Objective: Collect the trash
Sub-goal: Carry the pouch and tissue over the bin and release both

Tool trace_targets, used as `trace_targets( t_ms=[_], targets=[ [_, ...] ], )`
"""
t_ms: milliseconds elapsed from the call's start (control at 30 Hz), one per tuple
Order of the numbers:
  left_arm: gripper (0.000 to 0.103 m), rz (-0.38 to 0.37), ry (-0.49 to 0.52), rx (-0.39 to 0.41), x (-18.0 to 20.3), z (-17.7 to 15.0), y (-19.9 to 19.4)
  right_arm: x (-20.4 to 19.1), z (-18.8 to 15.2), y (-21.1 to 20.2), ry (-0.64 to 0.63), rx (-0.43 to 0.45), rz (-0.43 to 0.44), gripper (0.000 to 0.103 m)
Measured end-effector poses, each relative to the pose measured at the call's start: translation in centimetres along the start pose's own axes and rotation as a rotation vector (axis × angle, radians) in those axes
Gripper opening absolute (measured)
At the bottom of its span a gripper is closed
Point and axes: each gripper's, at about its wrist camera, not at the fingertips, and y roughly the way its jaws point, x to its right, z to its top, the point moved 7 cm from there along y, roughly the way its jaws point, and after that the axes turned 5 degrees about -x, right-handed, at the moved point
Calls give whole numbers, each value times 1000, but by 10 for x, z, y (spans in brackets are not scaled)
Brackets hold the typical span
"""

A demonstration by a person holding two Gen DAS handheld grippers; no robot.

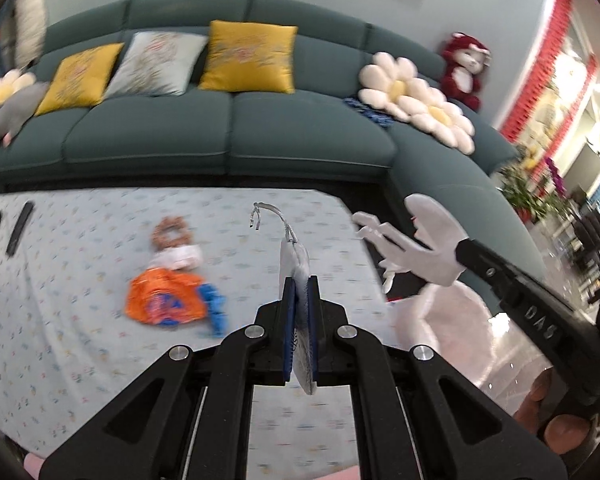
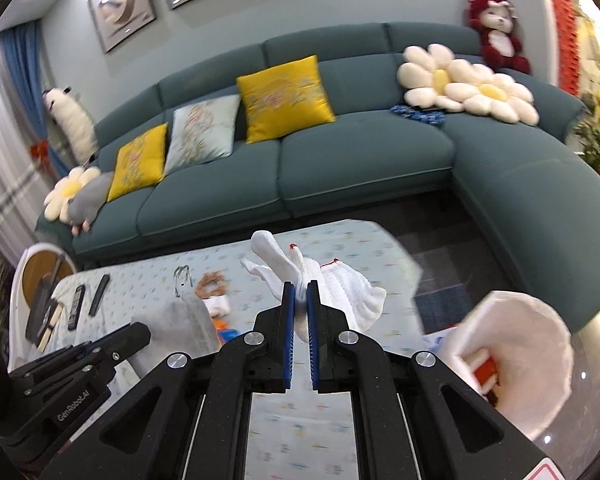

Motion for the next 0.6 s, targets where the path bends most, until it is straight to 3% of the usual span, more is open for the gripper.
trace_targets(
  t_ms=[267, 600],
  targets=[
    [6, -86, 118, -25, 105, -6, 15, 88, -12, -38, 82, 35, -70, 6],
    [6, -164, 232, -95, 203, -26, 49, 186, -38, -54, 204, 28, -154, 6]
  ],
)
